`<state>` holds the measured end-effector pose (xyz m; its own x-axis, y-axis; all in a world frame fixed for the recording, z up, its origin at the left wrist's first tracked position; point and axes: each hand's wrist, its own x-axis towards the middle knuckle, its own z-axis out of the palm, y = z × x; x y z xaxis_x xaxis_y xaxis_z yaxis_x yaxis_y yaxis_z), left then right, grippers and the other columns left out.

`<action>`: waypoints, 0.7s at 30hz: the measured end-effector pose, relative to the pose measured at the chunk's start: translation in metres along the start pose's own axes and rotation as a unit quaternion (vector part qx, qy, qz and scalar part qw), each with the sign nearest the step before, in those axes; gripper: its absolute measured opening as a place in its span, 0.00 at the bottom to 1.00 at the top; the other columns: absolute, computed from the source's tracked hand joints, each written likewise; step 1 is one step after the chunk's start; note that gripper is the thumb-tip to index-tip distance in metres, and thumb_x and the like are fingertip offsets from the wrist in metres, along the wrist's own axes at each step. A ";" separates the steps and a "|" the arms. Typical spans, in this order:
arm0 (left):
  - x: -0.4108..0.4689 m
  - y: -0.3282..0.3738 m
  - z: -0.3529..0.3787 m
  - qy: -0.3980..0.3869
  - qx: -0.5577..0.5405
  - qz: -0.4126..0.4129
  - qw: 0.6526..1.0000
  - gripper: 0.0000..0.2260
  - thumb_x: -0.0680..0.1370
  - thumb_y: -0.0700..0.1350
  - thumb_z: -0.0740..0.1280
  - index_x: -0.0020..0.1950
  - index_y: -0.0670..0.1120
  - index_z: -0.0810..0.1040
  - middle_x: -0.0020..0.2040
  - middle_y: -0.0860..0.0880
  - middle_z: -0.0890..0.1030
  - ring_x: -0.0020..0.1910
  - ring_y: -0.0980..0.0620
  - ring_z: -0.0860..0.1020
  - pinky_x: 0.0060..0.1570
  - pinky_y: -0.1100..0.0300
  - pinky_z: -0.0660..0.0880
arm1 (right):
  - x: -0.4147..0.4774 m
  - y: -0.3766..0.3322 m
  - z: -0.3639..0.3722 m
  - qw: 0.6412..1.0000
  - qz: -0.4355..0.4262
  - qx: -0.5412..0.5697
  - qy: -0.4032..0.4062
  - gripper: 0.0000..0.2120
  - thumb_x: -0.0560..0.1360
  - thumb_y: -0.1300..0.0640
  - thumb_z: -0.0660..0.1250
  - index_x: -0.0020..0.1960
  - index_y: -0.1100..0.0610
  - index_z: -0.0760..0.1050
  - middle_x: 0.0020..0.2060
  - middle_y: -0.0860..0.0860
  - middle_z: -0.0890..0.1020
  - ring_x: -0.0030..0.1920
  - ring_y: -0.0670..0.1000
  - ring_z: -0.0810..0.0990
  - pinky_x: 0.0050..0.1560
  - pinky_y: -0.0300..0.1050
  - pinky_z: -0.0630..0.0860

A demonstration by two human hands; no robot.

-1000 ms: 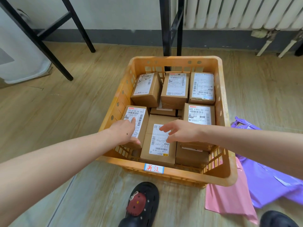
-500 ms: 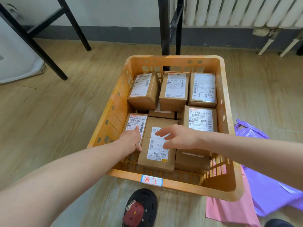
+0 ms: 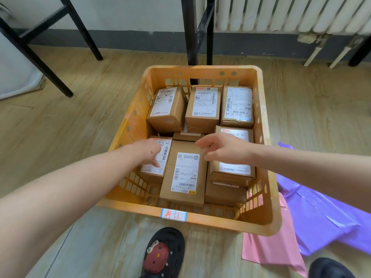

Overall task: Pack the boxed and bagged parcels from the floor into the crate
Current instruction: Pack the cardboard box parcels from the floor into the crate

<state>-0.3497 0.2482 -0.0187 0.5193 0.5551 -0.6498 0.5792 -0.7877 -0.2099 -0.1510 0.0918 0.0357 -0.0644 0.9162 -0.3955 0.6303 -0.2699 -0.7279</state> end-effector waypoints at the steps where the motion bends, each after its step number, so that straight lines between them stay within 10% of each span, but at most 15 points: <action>1: -0.004 -0.002 -0.010 0.028 -0.007 0.003 1.000 0.18 0.76 0.56 0.66 0.56 0.43 0.76 0.57 0.45 0.79 0.52 0.47 0.77 0.48 0.55 0.76 | -0.004 0.001 -0.005 1.000 -0.002 0.001 0.016 0.22 0.75 0.60 0.65 0.68 0.52 0.71 0.62 0.48 0.77 0.59 0.45 0.76 0.55 0.36 0.70; 9: -0.040 0.052 -0.086 0.293 -0.110 0.110 0.943 0.08 0.77 0.45 0.62 0.37 0.48 0.73 0.36 0.53 0.73 0.39 0.50 0.74 0.34 0.57 0.71 | -0.053 0.006 -0.040 0.992 -0.042 0.015 0.122 0.17 0.73 0.62 0.64 0.61 0.51 0.77 0.52 0.48 0.81 0.52 0.44 0.80 0.51 0.37 0.77; 16: -0.059 0.147 -0.154 0.471 -0.197 0.161 0.845 0.09 0.77 0.47 0.64 0.44 0.43 0.80 0.44 0.47 0.76 0.43 0.50 0.74 0.41 0.54 0.75 | -0.113 0.035 -0.084 0.973 -0.036 0.008 0.226 0.12 0.71 0.63 0.66 0.51 0.50 0.79 0.44 0.50 0.82 0.46 0.49 0.82 0.48 0.42 0.78; 21: -0.056 0.213 -0.171 0.470 -0.182 0.208 0.838 0.09 0.75 0.46 0.64 0.41 0.42 0.79 0.43 0.46 0.76 0.44 0.47 0.73 0.46 0.49 0.72 | -0.154 0.089 -0.109 0.965 0.027 0.009 0.259 0.12 0.70 0.64 0.66 0.49 0.50 0.80 0.43 0.50 0.82 0.45 0.51 0.82 0.47 0.41 0.77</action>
<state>-0.1476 0.0948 0.0979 0.8908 0.3524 0.2867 0.2890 -0.9265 0.2409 -0.0004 -0.0410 0.0930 0.3676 0.9242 -0.1034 0.6081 -0.3230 -0.7252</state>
